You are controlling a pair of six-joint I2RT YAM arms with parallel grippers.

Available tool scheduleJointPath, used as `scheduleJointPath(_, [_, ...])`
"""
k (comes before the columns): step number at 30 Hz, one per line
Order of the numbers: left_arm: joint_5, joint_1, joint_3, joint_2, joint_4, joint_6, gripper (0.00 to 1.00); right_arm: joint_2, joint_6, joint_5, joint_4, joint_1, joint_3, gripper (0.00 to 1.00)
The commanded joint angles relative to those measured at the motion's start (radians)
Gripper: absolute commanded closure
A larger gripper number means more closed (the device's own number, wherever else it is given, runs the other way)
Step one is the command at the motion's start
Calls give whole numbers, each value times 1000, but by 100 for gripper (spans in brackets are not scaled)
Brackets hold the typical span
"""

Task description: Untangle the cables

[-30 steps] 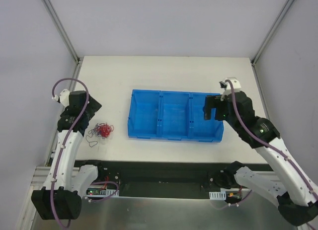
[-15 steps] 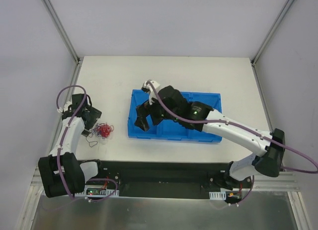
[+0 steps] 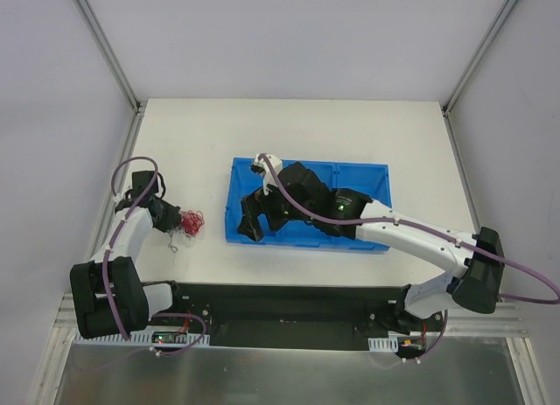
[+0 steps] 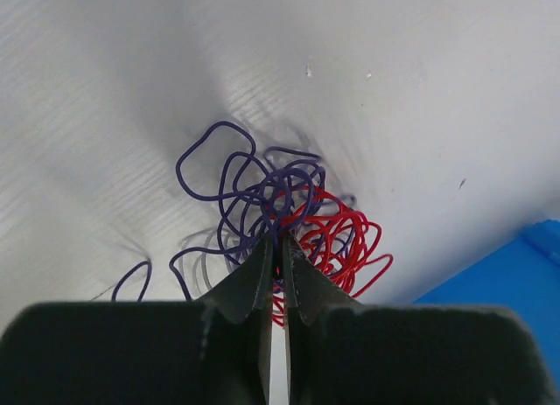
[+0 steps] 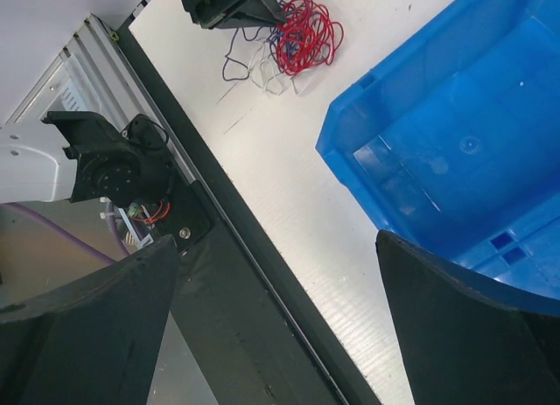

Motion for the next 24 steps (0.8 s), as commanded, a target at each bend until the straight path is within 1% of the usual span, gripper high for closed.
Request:
scheduleJointPath(1, [62,11,54,21,45,25,100,-92,20,49,44,-1,-34,4])
scheduleJointPath(3, [105,11,60,16,80,51,100,-98,17,74,46,-1,-43,4])
scheduleJointPath(5, [177,11,71,15,118,85,100,-89,18,79,47,-1,-36,4])
scheduleJointPath(9, [348,11,103,15,152,156,100,-49,31,24,90,-1,5,4])
scheduleJointPath(11, [396,11,109,-1,163,176,100,-16,29,25,121,1,35,4])
scheduleJointPath(16, [462,11,117,-67,168,228,100,113,-8,37,211,-1,117,1])
scheduleJointPath(18, [482,10,116,-93,168,226,100,176,-15,37,225,-2,163,1])
scheduleJointPath(22, [502,11,116,-134,168,243,100,279,-12,-4,254,-19,248,5])
scheduleJointPath(24, [512,11,116,-148,168,256,100,326,5,-3,273,-34,275,10])
